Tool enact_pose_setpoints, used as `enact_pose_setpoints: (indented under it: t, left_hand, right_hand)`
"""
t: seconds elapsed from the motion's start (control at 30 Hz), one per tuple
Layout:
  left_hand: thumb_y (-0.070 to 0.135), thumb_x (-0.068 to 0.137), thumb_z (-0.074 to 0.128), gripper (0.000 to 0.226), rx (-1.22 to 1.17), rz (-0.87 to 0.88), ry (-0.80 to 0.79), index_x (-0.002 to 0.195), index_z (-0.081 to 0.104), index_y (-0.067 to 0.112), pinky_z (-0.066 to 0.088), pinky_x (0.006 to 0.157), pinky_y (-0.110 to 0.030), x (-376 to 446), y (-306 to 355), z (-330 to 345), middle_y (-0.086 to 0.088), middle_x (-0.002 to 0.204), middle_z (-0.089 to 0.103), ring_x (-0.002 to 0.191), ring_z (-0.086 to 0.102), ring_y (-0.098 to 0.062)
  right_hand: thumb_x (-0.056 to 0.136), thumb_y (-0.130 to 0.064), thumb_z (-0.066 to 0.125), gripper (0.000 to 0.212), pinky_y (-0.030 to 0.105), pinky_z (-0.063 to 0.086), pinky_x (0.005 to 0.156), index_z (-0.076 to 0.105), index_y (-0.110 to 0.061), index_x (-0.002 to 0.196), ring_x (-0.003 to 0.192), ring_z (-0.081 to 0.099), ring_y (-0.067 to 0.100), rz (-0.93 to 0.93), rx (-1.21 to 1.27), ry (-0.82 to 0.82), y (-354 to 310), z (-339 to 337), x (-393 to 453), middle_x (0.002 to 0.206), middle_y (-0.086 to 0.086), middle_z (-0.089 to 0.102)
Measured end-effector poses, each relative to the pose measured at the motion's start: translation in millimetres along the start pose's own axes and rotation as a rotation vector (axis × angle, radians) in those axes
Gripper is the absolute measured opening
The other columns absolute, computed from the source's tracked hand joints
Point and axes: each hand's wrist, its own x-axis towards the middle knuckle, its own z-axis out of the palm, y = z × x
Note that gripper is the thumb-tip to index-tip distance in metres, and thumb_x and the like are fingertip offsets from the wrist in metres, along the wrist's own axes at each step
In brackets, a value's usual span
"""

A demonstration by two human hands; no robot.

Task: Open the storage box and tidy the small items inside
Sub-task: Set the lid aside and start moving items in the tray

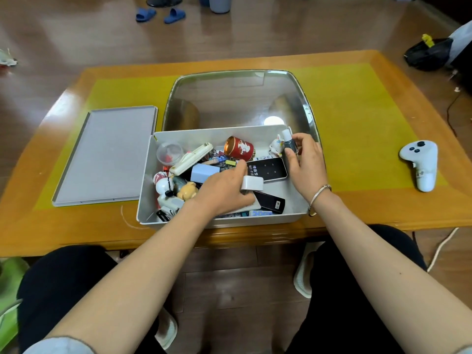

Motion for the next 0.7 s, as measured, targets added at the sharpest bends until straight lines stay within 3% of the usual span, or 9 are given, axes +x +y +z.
enact_pose_setpoints:
  t: [0.17,0.27,0.37,0.43,0.53,0.6,0.7]
  left_hand:
    - [0.035,0.079,0.062,0.030,-0.030,-0.142,0.205,0.095,0.040,0.023,0.043,0.064,-0.036,-20.0,-9.5,-16.3,-0.001,0.092,0.054,0.079,0.053,-0.024]
    - [0.021,0.083,0.063,0.031,-0.009,-0.247,0.318,0.110,0.048,0.021,0.043,0.071,-0.038,-30.2,-18.0,-21.2,-0.009,0.109,0.052,0.091,0.053,-0.031]
    - [-0.003,0.079,0.061,0.055,0.131,-0.298,0.263,0.127,0.049,0.023,0.035,0.090,-0.043,-38.6,-22.7,-21.4,-0.014,0.133,0.041,0.117,0.040,-0.034]
    - [0.002,0.077,0.064,0.065,0.237,-0.298,0.169,0.133,0.044,0.029,0.025,0.104,-0.048,-40.3,-23.1,-22.0,-0.010,0.148,0.028,0.133,0.024,-0.033]
    - [0.031,0.076,0.064,0.057,0.271,-0.267,0.105,0.130,0.046,0.030,0.011,0.112,-0.053,-35.4,-17.0,-24.6,-0.005,0.157,0.013,0.143,0.006,-0.030]
    - [0.045,0.078,0.056,0.051,0.257,-0.206,0.118,0.125,0.051,0.027,0.006,0.114,-0.053,-24.2,-7.0,-25.8,-0.003,0.158,0.013,0.145,0.004,-0.028]
    - [0.039,0.085,0.054,0.053,0.189,-0.033,0.118,0.134,0.046,0.020,0.009,0.115,-0.044,4.8,13.3,-19.7,-0.005,0.155,0.023,0.144,0.012,-0.025]
  right_hand:
    - [0.093,-0.013,0.052,0.026,0.016,0.029,0.077,0.051,-0.007,0.119,0.103,0.045,0.022,-0.003,-0.005,-0.004,-0.7,0.3,-0.2,0.111,0.009,0.057]
    - [0.094,-0.013,0.052,0.027,0.014,0.028,0.077,0.050,-0.008,0.120,0.105,0.045,0.021,-0.001,-0.007,-0.004,0.2,0.7,-0.1,0.112,0.008,0.057]
    - [0.094,-0.015,0.051,0.028,0.016,0.030,0.080,0.049,-0.009,0.121,0.106,0.045,0.020,0.013,-0.001,-0.012,0.0,1.1,-0.1,0.114,0.008,0.056]
    - [0.094,-0.016,0.051,0.028,0.016,0.031,0.080,0.049,-0.010,0.122,0.106,0.045,0.019,0.021,-0.001,-0.012,0.2,1.3,-0.3,0.114,0.008,0.056]
    - [0.095,-0.017,0.050,0.029,0.015,0.031,0.080,0.048,-0.011,0.123,0.104,0.044,0.016,0.043,0.011,-0.006,0.7,1.8,-0.3,0.114,0.007,0.055]
    - [0.095,-0.018,0.050,0.029,0.016,0.033,0.081,0.048,-0.010,0.123,0.106,0.046,0.017,0.045,0.021,0.007,0.9,2.0,0.1,0.115,0.007,0.055]
    - [0.095,-0.018,0.049,0.030,0.025,0.039,0.087,0.048,-0.008,0.123,0.110,0.048,0.021,0.033,0.040,0.036,1.5,1.8,0.1,0.118,0.008,0.055]
